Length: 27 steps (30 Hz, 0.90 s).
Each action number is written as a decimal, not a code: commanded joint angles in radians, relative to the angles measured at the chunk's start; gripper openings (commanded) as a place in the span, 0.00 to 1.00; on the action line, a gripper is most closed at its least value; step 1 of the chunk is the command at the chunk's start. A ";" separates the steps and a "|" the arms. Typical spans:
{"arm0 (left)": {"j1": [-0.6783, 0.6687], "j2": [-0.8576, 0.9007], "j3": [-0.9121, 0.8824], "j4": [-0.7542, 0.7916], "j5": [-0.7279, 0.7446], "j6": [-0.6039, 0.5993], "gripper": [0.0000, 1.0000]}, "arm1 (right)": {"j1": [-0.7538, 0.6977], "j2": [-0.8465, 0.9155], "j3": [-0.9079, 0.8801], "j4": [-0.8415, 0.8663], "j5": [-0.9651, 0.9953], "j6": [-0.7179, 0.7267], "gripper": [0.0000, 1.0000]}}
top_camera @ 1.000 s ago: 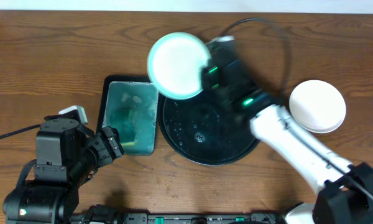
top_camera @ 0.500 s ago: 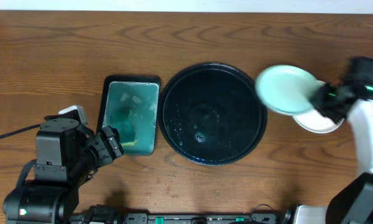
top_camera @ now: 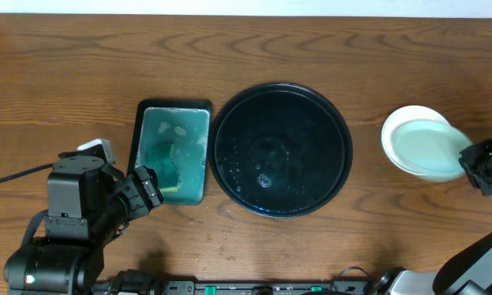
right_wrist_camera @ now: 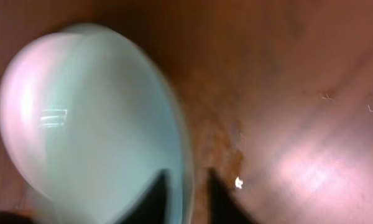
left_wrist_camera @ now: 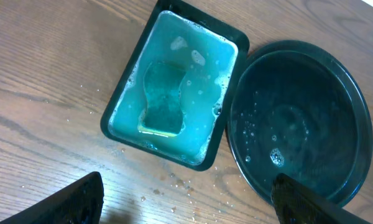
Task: Clean dirty plates on tray and stack at the side
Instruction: 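Carry the pale green plate right and stack it on the plate pile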
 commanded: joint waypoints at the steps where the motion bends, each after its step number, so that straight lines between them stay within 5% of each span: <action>1: 0.005 0.002 0.013 -0.003 0.006 0.002 0.86 | 0.041 -0.035 0.007 0.026 -0.179 -0.141 0.38; 10: 0.005 0.002 0.013 -0.003 0.006 0.002 0.86 | 0.278 -0.251 0.021 0.006 -0.277 -0.239 0.40; 11: 0.005 0.002 0.013 -0.003 0.006 0.002 0.87 | 0.309 -0.277 0.021 0.003 -0.230 -0.238 0.37; 13: 0.005 0.002 0.013 -0.003 0.006 0.002 0.86 | 0.352 -0.307 0.021 0.004 -0.097 -0.220 0.15; 15: 0.005 0.002 0.013 -0.003 0.006 0.002 0.86 | 0.368 -0.306 0.020 -0.017 0.084 -0.140 0.11; 19: 0.005 0.002 0.013 -0.003 0.006 0.002 0.87 | 0.338 -0.245 0.015 -0.112 0.301 0.011 0.10; 21: 0.005 0.002 0.013 -0.003 0.006 0.002 0.87 | 0.297 -0.196 0.012 -0.122 0.322 0.013 0.01; 27: 0.005 0.002 0.013 -0.003 0.006 0.002 0.86 | 0.108 -0.005 0.011 -0.163 0.317 0.018 0.01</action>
